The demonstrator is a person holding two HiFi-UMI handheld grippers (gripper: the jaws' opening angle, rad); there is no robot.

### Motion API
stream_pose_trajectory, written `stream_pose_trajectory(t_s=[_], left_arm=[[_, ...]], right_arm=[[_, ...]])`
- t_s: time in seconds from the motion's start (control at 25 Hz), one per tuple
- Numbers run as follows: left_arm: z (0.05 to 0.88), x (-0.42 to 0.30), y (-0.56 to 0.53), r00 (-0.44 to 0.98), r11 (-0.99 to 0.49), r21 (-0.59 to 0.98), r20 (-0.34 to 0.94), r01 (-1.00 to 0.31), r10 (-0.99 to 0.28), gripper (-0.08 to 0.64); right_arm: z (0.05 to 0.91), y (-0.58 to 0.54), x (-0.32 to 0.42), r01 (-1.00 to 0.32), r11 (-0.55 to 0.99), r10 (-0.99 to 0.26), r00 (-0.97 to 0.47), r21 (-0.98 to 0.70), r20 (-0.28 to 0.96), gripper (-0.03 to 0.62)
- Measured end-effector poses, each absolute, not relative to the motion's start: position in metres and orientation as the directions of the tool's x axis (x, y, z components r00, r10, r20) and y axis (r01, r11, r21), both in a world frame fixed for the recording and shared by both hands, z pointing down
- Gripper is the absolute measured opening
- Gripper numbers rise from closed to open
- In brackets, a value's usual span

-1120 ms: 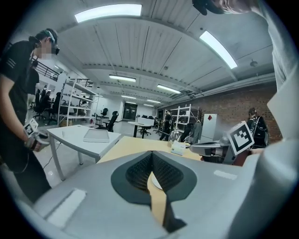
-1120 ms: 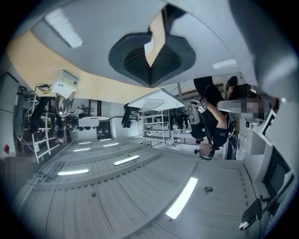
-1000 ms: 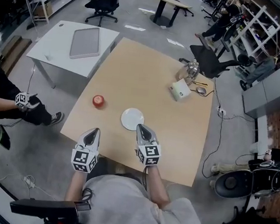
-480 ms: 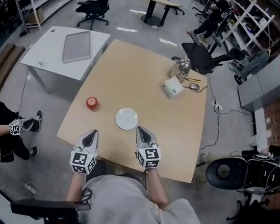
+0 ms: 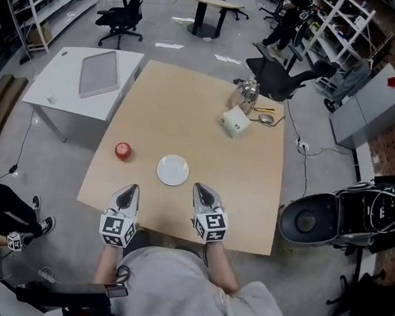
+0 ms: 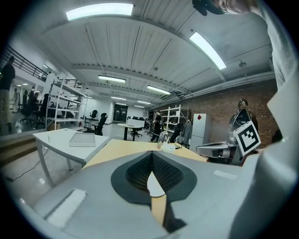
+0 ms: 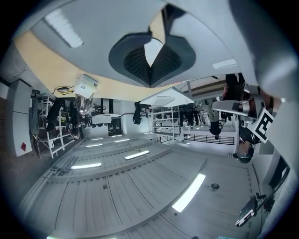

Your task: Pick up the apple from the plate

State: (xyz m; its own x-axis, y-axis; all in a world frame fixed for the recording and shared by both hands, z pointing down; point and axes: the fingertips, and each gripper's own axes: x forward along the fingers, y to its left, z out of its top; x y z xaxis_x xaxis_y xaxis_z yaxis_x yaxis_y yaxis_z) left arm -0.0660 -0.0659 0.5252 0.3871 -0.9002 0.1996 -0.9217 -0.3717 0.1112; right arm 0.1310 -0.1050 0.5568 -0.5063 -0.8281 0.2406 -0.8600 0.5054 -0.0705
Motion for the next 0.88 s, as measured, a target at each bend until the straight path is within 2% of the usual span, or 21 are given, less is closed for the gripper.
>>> stream_pose_trajectory(t_s=[0.88], left_arm=[[0.517,-0.055,-0.089,0.416,-0.408,0.079,0.192,-0.909,-0.889,0.020]], right_arm=[[0.551,-0.116,0.153,-0.882,0.462,-0.858,-0.470,-0.090,0.208,0.006]])
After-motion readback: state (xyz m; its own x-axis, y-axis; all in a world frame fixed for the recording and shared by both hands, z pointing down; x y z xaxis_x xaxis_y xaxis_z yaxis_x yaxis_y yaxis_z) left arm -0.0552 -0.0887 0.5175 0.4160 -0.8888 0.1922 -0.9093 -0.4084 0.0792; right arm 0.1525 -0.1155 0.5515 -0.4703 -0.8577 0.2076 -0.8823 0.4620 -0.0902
